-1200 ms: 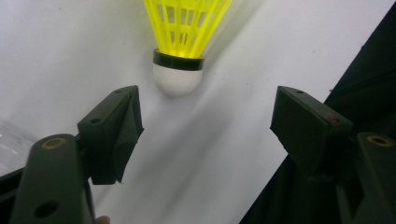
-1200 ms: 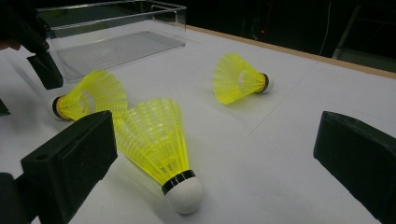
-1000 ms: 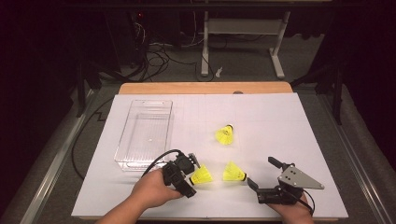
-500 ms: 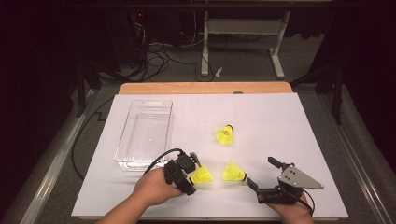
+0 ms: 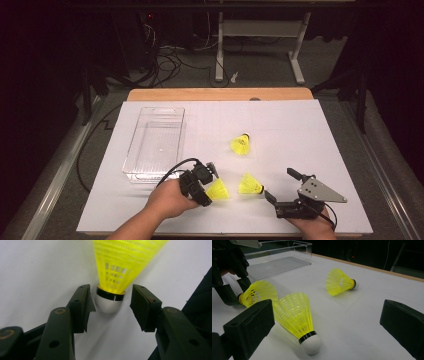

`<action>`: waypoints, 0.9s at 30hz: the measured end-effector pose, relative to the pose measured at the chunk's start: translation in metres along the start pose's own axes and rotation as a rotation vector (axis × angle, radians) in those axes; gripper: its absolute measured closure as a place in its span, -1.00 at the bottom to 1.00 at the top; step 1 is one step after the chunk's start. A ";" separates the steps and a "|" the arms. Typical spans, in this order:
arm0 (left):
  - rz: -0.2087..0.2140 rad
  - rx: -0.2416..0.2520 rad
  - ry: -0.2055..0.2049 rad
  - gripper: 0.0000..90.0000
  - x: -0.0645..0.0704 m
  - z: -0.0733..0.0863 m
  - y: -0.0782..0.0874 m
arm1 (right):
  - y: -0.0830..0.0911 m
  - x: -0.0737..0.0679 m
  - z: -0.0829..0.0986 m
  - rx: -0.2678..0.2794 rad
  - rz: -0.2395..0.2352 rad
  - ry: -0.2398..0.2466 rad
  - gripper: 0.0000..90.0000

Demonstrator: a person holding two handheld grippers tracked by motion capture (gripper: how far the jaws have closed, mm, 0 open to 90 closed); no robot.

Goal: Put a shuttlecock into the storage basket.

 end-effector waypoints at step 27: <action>-0.027 -0.016 -0.017 0.43 -0.003 0.000 -0.004 | 0.001 0.000 0.000 0.002 0.000 -0.003 -0.99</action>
Point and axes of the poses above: each handheld gripper's, and its own axes: y roughly backward along the jaws, z roughly out of its underside, x roughly to its right, the point moved 5 cm from there along -y, roughly forward along the jaws, and after that the axes turned 5 degrees about -x, right-handed, at the moved point
